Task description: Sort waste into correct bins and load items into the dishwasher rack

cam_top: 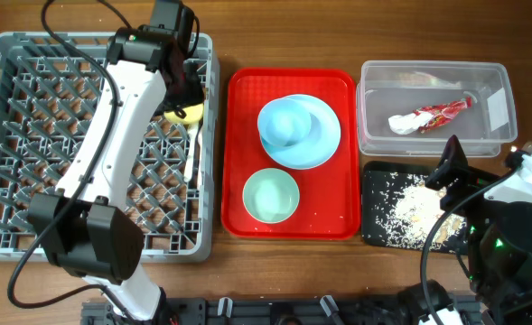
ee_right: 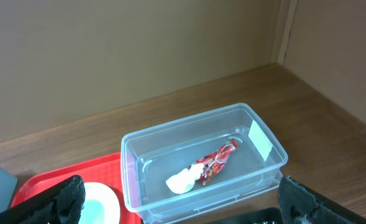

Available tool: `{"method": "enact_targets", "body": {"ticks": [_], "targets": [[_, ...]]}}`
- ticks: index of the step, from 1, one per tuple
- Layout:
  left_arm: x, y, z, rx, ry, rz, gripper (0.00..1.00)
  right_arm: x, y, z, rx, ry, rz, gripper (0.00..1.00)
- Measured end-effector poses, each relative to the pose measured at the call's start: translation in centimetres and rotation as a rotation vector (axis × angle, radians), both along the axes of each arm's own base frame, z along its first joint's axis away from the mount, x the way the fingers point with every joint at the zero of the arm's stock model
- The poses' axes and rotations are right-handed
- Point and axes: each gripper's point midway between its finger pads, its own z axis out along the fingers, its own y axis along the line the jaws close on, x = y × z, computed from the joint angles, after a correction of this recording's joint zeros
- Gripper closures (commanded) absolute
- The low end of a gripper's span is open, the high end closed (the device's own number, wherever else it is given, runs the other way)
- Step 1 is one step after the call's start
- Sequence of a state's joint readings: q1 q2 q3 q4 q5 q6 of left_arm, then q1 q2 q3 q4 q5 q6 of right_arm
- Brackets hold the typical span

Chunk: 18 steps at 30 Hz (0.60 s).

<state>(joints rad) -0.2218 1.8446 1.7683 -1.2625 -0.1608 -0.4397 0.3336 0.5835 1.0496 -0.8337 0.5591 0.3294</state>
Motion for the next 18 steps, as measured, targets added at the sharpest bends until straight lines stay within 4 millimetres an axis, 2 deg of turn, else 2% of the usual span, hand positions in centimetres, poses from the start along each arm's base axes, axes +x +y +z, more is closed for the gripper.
{"method": "enact_targets", "body": {"ticks": [2, 5, 11, 15, 17, 18], "targets": [[-0.1, 0.0, -0.2, -0.001, 0.003, 0.001, 0.11, 0.0, 0.0, 0.0, 0.0, 0.0, 0.0, 0.0], [-0.2, -0.2, -1.4, -0.013, 0.015, 0.011, 0.11, 0.0, 0.0, 0.0, 0.0, 0.0, 0.0, 0.0], [-0.1, -1.2, -5.0, -0.089, 0.011, 0.09, 0.19, 0.0, 0.0, 0.0, 0.0, 0.0, 0.0, 0.0], [0.5, -1.6, -6.4, -0.128, -0.019, 0.144, 0.23, 0.0, 0.0, 0.0, 0.0, 0.0, 0.0, 0.0], [0.9, -1.7, -6.6, -0.139, -0.035, 0.159, 0.32, 0.0, 0.0, 0.0, 0.0, 0.0, 0.0, 0.0], [1.0, -1.7, -6.6, -0.143, -0.041, 0.167, 0.41, 0.0, 0.0, 0.0, 0.0, -0.001, 0.0, 0.0]]}}
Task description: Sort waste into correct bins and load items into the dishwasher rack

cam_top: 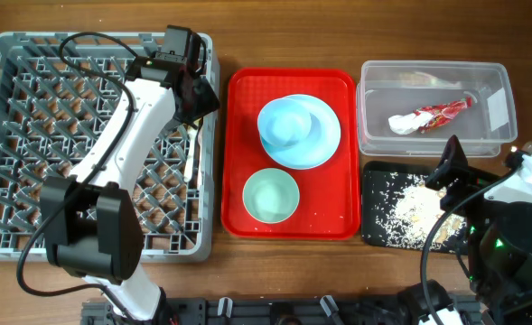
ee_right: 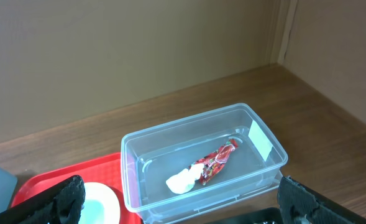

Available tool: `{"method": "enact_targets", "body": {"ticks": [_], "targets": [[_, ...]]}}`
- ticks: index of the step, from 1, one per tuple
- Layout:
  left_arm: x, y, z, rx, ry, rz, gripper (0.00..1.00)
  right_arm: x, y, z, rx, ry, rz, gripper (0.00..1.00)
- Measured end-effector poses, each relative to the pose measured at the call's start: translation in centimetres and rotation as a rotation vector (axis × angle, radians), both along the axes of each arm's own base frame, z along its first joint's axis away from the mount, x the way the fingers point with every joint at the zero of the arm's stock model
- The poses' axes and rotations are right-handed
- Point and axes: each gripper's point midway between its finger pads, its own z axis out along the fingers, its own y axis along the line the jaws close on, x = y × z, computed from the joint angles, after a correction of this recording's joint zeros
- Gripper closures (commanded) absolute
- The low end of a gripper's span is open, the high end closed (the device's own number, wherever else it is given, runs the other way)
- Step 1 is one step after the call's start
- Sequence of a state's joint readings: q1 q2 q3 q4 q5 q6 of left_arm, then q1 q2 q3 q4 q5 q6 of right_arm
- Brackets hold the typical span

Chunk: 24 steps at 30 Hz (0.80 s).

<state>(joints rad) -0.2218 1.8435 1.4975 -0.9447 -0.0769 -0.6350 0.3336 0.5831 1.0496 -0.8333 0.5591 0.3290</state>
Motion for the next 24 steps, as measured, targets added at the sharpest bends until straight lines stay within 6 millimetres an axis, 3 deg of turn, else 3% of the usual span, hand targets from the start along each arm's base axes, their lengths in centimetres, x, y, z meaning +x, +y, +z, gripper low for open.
{"method": "enact_targets", "body": {"ticks": [3, 13, 15, 18, 19, 21, 24], "targets": [[0.7, -0.1, 0.2, -0.007, -0.031, 0.02, 0.57, 0.0, 0.0, 0.0, 0.0, 0.001, 0.0, 0.0], [1.4, 0.8, 0.4, 0.008, -0.06, 0.047, 0.63, 0.0, 0.0, 0.0, 0.0, 0.0, 0.0, 0.0], [1.5, 1.1, 0.4, 0.008, -0.06, 0.054, 0.67, 0.0, 0.0, 0.0, 0.0, 0.001, 0.0, 0.0], [1.5, 1.6, 0.9, 0.006, -0.07, 0.067, 0.83, 0.0, 0.0, 0.0, 0.0, 0.001, 0.0, 0.0], [1.6, 1.8, 1.2, 0.003, -0.078, 0.077, 0.84, 0.0, 0.0, 0.0, 0.0, 0.001, 0.0, 0.0], [1.6, 2.4, 2.1, -0.002, -0.101, 0.093, 0.83, 0.0, 0.0, 0.0, 0.0, 0.001, 0.0, 0.0], [1.5, 3.7, 4.4, -0.011, -0.153, 0.123, 0.61, 0.0, 0.0, 0.0, 0.0, 0.0, 0.0, 0.0]]}}
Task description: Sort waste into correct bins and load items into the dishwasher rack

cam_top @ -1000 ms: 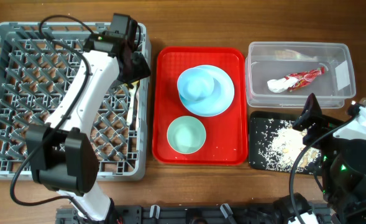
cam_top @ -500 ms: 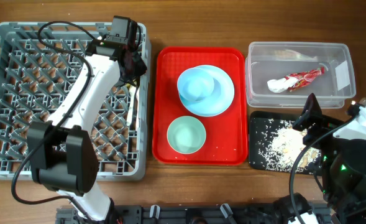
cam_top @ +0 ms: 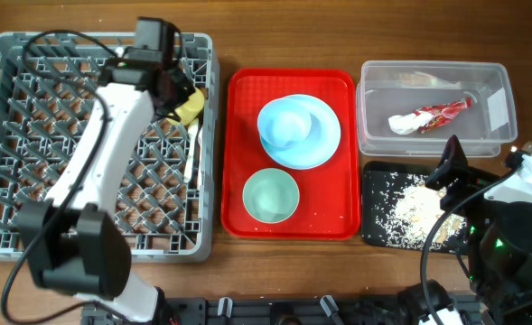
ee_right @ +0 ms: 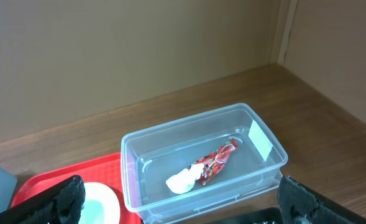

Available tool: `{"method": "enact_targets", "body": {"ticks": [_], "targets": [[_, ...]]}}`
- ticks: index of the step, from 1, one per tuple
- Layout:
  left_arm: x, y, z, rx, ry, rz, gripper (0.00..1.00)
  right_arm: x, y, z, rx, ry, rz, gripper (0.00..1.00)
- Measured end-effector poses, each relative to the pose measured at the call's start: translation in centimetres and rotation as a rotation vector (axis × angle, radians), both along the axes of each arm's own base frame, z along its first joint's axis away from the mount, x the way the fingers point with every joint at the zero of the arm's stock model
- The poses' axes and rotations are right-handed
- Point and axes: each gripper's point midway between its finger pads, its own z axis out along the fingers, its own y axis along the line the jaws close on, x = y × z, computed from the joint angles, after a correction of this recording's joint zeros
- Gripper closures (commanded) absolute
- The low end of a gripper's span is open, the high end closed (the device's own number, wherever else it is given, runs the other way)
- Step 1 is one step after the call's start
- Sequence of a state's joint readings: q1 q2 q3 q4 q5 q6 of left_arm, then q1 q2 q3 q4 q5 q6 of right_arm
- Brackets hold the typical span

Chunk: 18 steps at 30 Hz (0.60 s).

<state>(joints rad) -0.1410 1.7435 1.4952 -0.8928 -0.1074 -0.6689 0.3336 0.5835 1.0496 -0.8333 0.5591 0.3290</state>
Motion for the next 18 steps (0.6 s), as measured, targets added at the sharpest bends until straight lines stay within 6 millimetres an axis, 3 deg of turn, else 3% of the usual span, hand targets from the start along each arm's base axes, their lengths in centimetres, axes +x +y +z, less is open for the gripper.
{"method": "enact_targets", "body": {"ticks": [2, 8, 13, 18], "targets": [[-0.1, 0.4, 1.2, -0.008, -0.028, 0.005, 0.51, 0.0, 0.0, 0.0, 0.0, 0.0, 0.0, 0.0], [0.0, -1.9, 2.4, -0.011, -0.067, -0.144, 0.45, 0.0, 0.0, 0.0, 0.0, 0.0, 0.0, 0.0], [-0.3, -3.1, 2.2, 0.071, -0.062, -0.225, 0.3, 0.0, 0.0, 0.0, 0.0, 0.0, 0.0, 0.0], [0.2, -2.8, 0.5, 0.091, -0.027, -0.2, 0.27, 0.0, 0.0, 0.0, 0.0, 0.0, 0.0, 0.0]]}}
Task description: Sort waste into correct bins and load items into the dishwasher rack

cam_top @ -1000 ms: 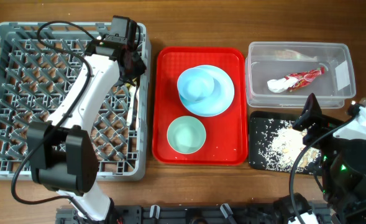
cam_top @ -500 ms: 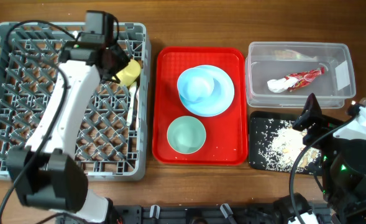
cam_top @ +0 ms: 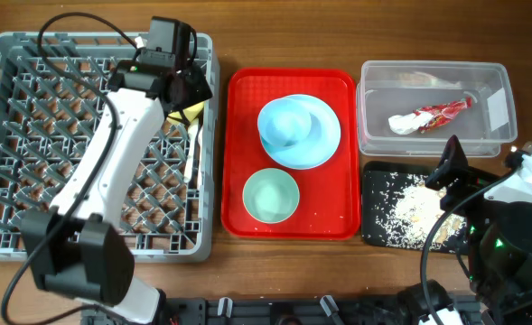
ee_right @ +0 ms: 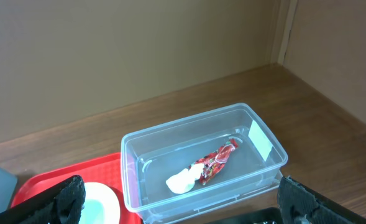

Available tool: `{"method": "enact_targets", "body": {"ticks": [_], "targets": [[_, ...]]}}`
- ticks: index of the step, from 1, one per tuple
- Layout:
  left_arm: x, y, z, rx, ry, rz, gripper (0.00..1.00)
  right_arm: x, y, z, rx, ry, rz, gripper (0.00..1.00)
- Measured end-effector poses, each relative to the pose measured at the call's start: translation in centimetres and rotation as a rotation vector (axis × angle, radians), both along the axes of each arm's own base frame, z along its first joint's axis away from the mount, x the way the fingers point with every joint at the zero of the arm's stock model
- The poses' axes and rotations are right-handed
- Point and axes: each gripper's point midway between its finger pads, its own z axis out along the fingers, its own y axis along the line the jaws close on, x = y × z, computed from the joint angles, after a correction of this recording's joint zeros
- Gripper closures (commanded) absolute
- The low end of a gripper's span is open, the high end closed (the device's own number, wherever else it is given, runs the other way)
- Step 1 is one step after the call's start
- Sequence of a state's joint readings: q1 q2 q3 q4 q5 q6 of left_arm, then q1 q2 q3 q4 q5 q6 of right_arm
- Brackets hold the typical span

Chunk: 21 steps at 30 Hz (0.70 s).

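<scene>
The grey dishwasher rack fills the left of the overhead view. My left gripper hovers at its far right corner, just above a small yellow item lying in the rack; its jaws are too dark to read. A white utensil lies in the rack below it. The red tray holds a light blue plate with a blue bowl on it, and a green bowl. My right gripper is open and empty, in front of the clear bin.
The clear bin holds a red wrapper and a white crumpled tissue. A black tray with scattered crumbs sits in front of it. My right arm rests at the table's near right corner.
My left gripper has shifted a little to the right over the rack's far right corner. The yellow item lies where it was. The right arm has not moved.
My left gripper first stood over the yellow item in the rack's far right corner. Then it was further right at the rack's edge, hiding the item. Then it was back left with the item showing, and now it is slightly right again.
</scene>
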<state>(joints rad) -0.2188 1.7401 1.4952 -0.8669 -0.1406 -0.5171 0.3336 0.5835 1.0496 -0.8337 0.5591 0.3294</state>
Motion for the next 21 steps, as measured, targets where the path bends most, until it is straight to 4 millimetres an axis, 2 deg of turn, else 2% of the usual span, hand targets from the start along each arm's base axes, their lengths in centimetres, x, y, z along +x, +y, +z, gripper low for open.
{"method": "enact_targets", "body": {"ticks": [8, 15, 21], "targets": [[1.6, -0.1, -2.7, 0.018, 0.016, 0.011, 0.28, 0.0, 0.0, 0.0, 0.0, 0.0, 0.0, 0.0], [1.7, 0.4, -3.3, 0.044, 0.025, 0.022, 0.26, 0.0, 0.0, 0.0, 0.0, 0.0, 0.0, 0.0], [1.7, 0.5, -5.2, 0.061, 0.069, 0.024, 0.26, 0.0, 0.0, 0.0, 0.0, 0.0, 0.0, 0.0]]}}
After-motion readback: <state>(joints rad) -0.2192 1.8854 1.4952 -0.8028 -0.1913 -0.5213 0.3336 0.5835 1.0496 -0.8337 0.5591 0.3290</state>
